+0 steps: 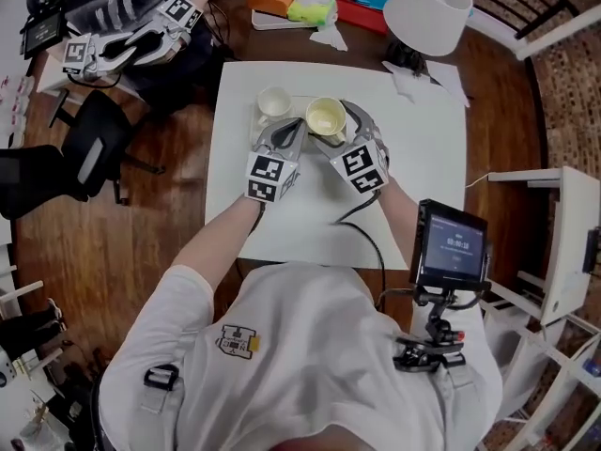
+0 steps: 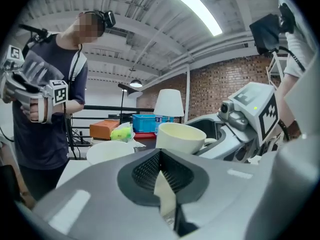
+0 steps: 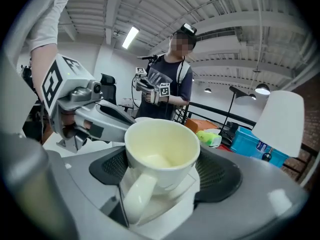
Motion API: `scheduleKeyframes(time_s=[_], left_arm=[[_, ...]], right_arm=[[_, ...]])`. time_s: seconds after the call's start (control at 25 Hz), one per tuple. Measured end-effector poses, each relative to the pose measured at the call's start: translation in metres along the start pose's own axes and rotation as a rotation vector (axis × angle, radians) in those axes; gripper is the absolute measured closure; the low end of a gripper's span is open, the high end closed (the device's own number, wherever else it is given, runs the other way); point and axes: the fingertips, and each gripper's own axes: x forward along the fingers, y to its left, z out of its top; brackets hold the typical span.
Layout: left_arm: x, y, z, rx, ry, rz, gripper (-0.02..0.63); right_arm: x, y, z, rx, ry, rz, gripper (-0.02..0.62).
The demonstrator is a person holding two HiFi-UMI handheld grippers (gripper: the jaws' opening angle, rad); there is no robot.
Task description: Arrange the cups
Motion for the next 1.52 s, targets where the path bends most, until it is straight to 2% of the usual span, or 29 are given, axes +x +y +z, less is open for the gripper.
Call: scheduleKeyframes(time_s=[0.48,1.24,1.32,1.52], left_arm=[[-0.011,0.012,-0.035,-0.05,0.063,0.076,0.604],[-0.042,0.007,-0.067,-0.064,0.125,0.097,0.604],[-0.047,0.007,-0.068,-0.07,0.126,0.102,0.604],[-0.063,0.006,-0.076,-0.097,0.125,0.099,0.604]], right_arm=[[0.041,-0.014,-0.014,0.056,0.044,0.058,0.175],[0.047,-0.012,-0.016,-0.005,0.086,0.055,0.162],[0.045,-0.014,-0.018,0.011,0.077,0.048,0.118],[0.03,-0.018,-0.022,0.079,0.065,0.0,0.117]])
